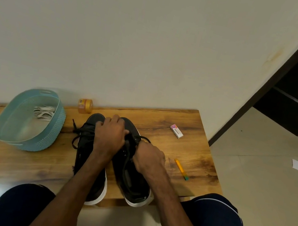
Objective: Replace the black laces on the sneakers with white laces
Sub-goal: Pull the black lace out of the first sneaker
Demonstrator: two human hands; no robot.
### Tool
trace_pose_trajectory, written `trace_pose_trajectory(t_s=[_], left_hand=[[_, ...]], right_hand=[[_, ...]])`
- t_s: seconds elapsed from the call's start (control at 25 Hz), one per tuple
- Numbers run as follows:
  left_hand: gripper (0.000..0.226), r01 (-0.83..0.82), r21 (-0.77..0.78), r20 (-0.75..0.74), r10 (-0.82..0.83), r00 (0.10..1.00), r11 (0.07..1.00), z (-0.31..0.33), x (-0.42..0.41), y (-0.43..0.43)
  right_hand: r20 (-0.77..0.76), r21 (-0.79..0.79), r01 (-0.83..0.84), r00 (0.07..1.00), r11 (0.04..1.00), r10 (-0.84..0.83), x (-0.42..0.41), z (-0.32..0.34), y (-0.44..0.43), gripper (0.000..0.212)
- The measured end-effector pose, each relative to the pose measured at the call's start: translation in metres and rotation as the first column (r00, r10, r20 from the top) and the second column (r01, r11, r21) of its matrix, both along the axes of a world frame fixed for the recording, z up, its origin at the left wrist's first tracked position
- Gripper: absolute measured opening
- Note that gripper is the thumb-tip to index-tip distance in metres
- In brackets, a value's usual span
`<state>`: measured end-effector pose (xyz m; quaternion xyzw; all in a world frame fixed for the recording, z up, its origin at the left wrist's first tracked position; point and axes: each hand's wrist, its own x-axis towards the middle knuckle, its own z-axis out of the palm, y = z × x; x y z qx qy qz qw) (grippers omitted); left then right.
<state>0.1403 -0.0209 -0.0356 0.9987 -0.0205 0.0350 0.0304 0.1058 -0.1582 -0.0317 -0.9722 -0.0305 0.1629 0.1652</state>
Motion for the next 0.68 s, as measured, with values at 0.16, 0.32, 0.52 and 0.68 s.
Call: trace_pose_trajectory(t_s=[0.16,0.32,0.52,0.68], left_hand=[[0.031,-0.338,-0.218,0.268,0.389,0.882,0.916,0.043,0.008,0.067],[0.031,-0.556,-0.267,0.138,0.602,0.786,0.787,0.052,0.003,0.127],[0.038,-0.066,-0.264,-0.027,0.061,0.998,0.962,0.024,0.005,0.049],[0.019,0.128,-0.104,-0.11,-0.14,0.984,0.986,-0.014,0.005,0.0]], right_hand=[[-0.023,-0.013,-0.002,1.0,1.0,0.001,0.0,0.002,-0.003,0.025],[-0.027,-0.016,-0.011,1.0,1.0,0.01,0.002,0.003,-0.002,0.025],[-0.06,-0.02,-0.012,0.998,1.0,0.011,0.003,0.004,0.003,0.024],[-0.073,0.006,0.019,0.997,1.0,-0.019,0.005,0.005,-0.003,0.027]])
